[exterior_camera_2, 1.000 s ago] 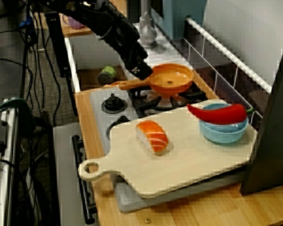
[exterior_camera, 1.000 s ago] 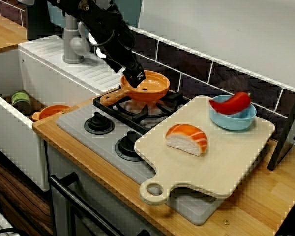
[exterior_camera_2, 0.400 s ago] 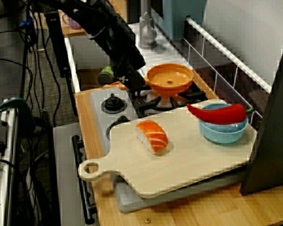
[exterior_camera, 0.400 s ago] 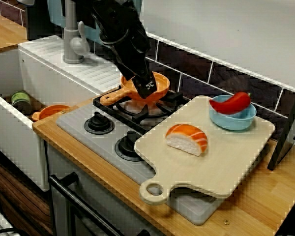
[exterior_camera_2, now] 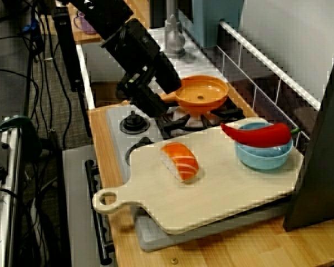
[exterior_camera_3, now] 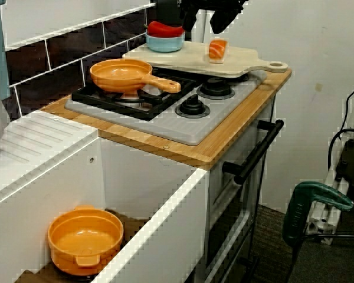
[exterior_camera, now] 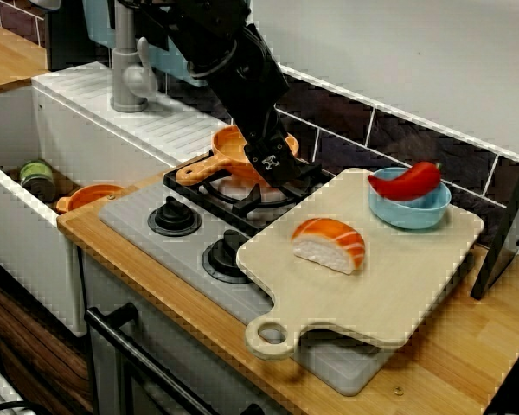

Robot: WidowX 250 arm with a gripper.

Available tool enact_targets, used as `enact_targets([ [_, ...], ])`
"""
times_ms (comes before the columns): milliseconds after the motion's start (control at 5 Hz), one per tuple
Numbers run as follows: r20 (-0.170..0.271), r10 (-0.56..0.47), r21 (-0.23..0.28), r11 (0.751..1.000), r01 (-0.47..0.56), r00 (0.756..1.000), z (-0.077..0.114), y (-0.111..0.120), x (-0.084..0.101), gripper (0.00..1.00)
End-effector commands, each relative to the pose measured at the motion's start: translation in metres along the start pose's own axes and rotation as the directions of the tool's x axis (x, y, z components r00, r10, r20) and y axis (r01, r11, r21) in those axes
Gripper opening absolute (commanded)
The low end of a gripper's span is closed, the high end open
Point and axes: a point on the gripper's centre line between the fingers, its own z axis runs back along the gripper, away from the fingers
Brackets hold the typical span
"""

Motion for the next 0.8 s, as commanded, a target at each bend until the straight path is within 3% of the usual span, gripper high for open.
enact_targets([
  [0, 0.088, -0.139, -0.046, 0.989, 0.143, 0.986, 0.011, 0.002, 0.033, 1.0],
  [200, 0.08, -0.231, -0.105, 0.965, 0.239, 0.97, 0.01, -0.003, 0.046, 1.0],
  [600, 0.026, -0.414, -0.154, 0.898, 0.413, 0.91, 0.01, -0.034, 0.052, 1.0],
])
